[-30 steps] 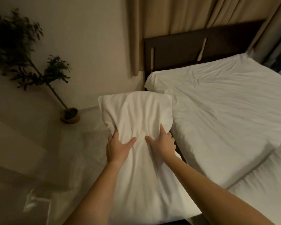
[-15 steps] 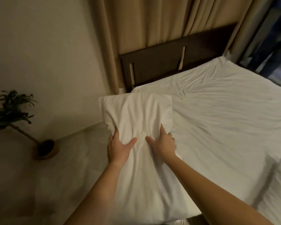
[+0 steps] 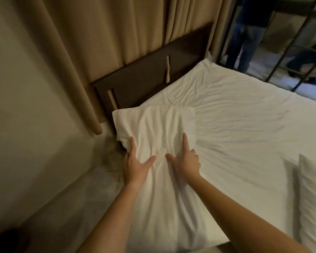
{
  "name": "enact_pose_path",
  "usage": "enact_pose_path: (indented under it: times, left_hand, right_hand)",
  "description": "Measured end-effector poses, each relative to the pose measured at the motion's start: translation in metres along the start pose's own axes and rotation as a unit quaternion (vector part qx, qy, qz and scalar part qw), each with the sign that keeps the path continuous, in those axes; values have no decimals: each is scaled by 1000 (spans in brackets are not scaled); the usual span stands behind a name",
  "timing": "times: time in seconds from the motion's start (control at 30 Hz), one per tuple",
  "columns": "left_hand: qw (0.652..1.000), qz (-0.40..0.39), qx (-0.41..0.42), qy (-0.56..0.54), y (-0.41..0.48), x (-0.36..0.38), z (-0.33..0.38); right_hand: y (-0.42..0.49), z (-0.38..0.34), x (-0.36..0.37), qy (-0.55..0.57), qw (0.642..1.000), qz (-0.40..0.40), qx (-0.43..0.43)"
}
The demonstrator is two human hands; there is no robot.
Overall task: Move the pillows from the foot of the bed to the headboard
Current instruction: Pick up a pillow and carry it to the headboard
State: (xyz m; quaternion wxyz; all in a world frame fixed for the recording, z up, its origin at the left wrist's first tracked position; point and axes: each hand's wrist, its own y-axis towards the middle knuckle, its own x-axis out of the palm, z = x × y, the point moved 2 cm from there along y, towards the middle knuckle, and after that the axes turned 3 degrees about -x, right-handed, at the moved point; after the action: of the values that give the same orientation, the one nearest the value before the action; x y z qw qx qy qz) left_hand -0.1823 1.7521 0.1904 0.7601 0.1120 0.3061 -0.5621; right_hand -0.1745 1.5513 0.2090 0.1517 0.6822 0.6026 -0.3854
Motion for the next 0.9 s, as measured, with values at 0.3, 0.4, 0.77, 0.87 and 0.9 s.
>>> enact_pose_path:
  times: [0.3, 0.4, 0.77, 0.87, 0.9]
  left_hand:
    - [992, -103, 63, 41, 120, 17, 40]
    - [988, -124, 73, 50, 151, 34, 52]
    - [983, -136, 88, 84, 268, 77, 115]
    - [982, -152, 84, 78, 304, 91, 130]
    - [980, -158, 88, 78, 318, 97, 136]
  right_hand:
    - [77, -35, 2, 8, 996, 52, 70]
    - [108, -36, 0, 10, 994, 64, 88]
    - [231, -59, -16, 23, 991, 76, 108]
    - [266, -66, -20, 25, 989, 87, 120]
    - [279, -69, -20, 27, 987, 92, 127]
